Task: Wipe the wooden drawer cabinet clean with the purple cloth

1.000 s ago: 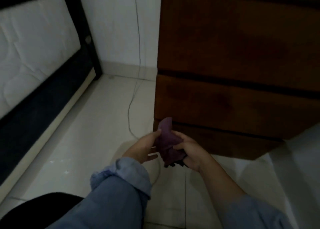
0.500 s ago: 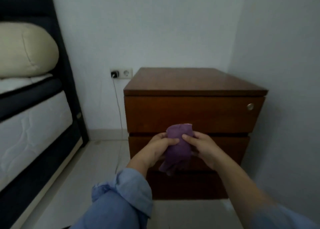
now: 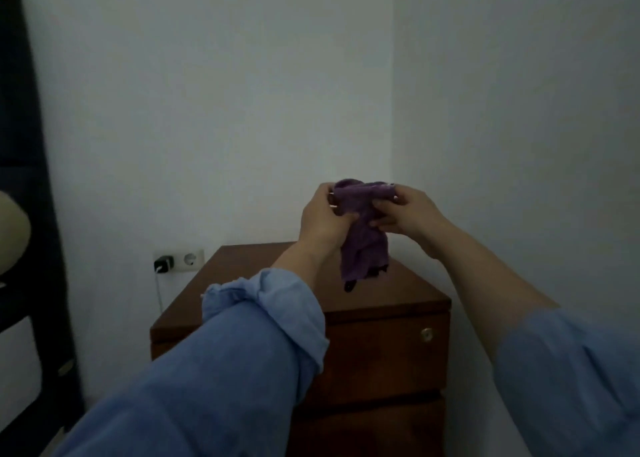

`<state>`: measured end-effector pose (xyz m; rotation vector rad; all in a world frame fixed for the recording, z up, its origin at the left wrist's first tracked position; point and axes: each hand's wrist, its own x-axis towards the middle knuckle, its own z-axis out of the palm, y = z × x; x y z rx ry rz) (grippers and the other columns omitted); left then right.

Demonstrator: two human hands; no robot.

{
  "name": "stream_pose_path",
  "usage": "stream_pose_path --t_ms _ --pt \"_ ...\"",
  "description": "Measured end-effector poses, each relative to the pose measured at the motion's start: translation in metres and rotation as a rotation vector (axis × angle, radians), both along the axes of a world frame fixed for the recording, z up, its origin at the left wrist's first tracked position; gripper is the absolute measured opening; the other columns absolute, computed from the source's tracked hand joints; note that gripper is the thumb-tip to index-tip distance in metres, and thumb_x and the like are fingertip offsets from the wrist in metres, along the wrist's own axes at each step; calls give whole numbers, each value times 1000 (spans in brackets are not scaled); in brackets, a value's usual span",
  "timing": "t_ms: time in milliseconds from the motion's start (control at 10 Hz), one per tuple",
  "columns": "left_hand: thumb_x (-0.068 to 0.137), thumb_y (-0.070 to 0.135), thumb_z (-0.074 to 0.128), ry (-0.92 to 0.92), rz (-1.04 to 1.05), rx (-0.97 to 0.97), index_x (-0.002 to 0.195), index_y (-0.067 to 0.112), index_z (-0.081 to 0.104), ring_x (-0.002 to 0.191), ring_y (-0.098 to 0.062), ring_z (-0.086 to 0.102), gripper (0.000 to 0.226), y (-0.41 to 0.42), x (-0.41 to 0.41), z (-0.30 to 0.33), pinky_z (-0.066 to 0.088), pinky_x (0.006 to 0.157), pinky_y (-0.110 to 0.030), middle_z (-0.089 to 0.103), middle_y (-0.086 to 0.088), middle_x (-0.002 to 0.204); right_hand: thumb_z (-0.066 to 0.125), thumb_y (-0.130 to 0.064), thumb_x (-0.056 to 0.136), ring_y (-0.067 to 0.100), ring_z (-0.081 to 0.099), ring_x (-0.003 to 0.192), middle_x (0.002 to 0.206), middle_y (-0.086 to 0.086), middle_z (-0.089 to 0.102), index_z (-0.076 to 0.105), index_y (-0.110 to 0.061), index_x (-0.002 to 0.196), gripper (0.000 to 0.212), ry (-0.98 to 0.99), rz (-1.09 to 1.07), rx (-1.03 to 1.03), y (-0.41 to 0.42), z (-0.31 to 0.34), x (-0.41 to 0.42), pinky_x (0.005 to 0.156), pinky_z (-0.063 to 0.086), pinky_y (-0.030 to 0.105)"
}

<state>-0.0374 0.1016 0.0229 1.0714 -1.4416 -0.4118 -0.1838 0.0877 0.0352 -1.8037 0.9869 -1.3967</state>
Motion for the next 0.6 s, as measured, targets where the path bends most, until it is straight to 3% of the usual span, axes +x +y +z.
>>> stream_pose_path --t_ms 100,200,300,400,500,600 --pt "81 1 63 -110 14 -29 111 15 55 93 -27 62 34 -28 -14 -18 53 84 -38 63 -5 99 52 -4 93 19 61 67 91 10 64 57 -14 103 15 -9 -7 38 -29 -17 -15 65 53 26" --pt "83 6 66 -226 -4 99 118 10 55 98 -28 62 38 -46 -15 -61 45 76 -25 66 -11 106 55 -3 91 21 58 61 91 19 60 59 -10 92 8 98 -2 139 -49 -60 -30 60 48 30" --pt "86 19 66 -237 13 155 133 14 41 100 -27 61 54 -58 -16 -80 43 76 -25 63 -9 103 57 -8 91 15 56 63 78 8 62 62 -1 102 13 163 -81 130 -66 -86 -40 53 45 14" --pt "85 31 66 -234 137 232 145 14 24 109 -30 59 75 -67 -21 -82 44 86 -29 63 -17 117 64 -19 87 20 64 83 85 5 66 63 -7 96 15 204 -205 121 -86 -93 -40 64 49 14" --pt "84 35 67 -275 269 397 142 8 25 119 -33 53 76 -75 -22 -87 43 94 -33 54 -19 130 72 -32 79 23 59 103 104 5 62 61 -13 110 38 391 -317 139 -102 -107 -30 82 43 26" --pt "84 45 64 -402 351 444 140 6 27 123 -33 49 77 -73 -22 -87 43 93 -36 47 -17 137 71 -48 75 23 58 103 110 3 63 57 -25 107 42 562 -451 93 -99 -105 -29 83 43 29"
